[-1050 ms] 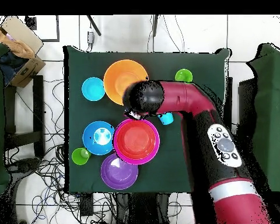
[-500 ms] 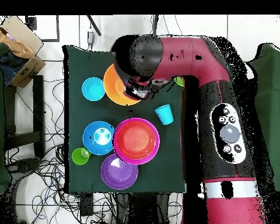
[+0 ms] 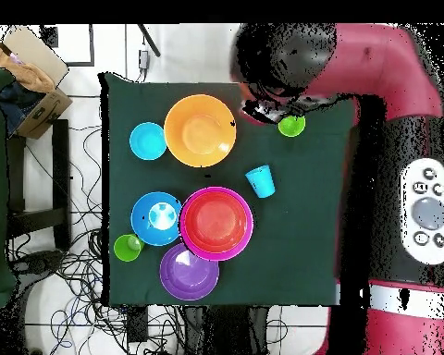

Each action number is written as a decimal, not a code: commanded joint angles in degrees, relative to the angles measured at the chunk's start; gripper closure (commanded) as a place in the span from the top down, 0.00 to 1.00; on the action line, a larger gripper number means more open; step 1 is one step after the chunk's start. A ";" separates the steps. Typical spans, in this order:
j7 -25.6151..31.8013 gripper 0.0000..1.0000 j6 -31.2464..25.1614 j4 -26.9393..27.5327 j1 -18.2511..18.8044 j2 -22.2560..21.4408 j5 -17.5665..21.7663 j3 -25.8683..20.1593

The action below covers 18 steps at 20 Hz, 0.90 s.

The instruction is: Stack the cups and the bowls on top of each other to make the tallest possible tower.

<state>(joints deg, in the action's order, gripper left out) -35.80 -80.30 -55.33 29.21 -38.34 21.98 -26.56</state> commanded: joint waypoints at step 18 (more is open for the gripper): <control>15.54 1.00 -0.28 5.54 1.25 9.26 5.57 -3.89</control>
<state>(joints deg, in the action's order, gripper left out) -30.45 -85.26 -41.00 31.22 -25.74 26.50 -29.09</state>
